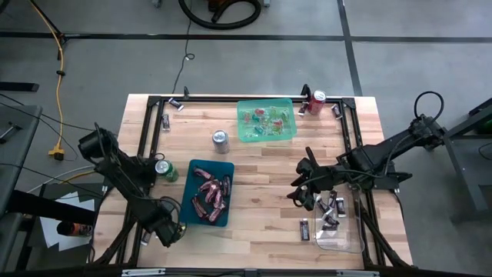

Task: Organize candy in baskets
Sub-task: Put the dark brown chocolate bar into the transparent bin

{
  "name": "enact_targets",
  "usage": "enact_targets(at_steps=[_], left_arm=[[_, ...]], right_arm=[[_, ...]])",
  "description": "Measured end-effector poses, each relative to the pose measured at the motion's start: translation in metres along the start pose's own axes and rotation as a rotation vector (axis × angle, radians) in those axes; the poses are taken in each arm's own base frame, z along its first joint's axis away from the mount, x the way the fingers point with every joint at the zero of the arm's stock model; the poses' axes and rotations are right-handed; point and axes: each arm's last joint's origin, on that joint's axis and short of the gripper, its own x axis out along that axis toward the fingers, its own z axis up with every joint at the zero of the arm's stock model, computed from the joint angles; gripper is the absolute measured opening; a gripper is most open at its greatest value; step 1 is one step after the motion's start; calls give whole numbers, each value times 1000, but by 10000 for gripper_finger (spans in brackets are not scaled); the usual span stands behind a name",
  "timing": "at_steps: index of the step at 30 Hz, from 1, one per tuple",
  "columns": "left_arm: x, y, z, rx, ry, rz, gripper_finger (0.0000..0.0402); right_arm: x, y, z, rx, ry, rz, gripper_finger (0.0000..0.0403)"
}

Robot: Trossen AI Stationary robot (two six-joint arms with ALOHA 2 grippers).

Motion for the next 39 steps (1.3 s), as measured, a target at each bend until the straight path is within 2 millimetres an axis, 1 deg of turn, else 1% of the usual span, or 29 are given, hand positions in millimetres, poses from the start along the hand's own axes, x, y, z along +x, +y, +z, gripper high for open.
enact_targets(at_steps=[5,8,10,12,16,17,18,20,24,27,29,32,34,37,39], left_arm=[[10,-5,1,-10,-12,11,225],[15,-10,0,-14,-6,7,204],[18,-12,0,-29,-4,6,178],[19,-12,0,-39,-2,2,140],[12,-12,0,-23,10,-34,34],[10,-11,0,-23,11,-46,19],[7,-9,0,-22,2,-62,15],[-3,-7,-1,0,5,-110,14],[-30,3,-3,29,28,-228,4],[-58,10,-6,74,26,-367,3],[-79,15,-7,106,-19,-485,3],[-109,23,-6,152,-152,-670,2],[-125,25,-4,180,-281,-791,1],[-144,25,0,245,-463,-925,1],[-151,21,3,299,-552,-968,1]], right_arm=[[0,0,0,0,1,-2,259],[0,0,0,0,1,-2,259],[0,0,0,0,1,-2,259],[0,0,0,0,1,-2,259],[0,-1,0,-1,3,-5,259],[0,-1,0,-1,3,-6,259],[0,-1,0,-1,4,-6,259],[0,-1,0,-1,4,-6,259],[0,-1,0,-1,4,-6,259],[0,-1,0,-1,4,-6,259],[0,0,0,-1,3,-6,259],[0,0,0,-1,3,-6,259],[0,0,0,-1,3,-5,259],[0,0,0,-1,3,-5,259],[0,0,0,-1,3,-5,259]])
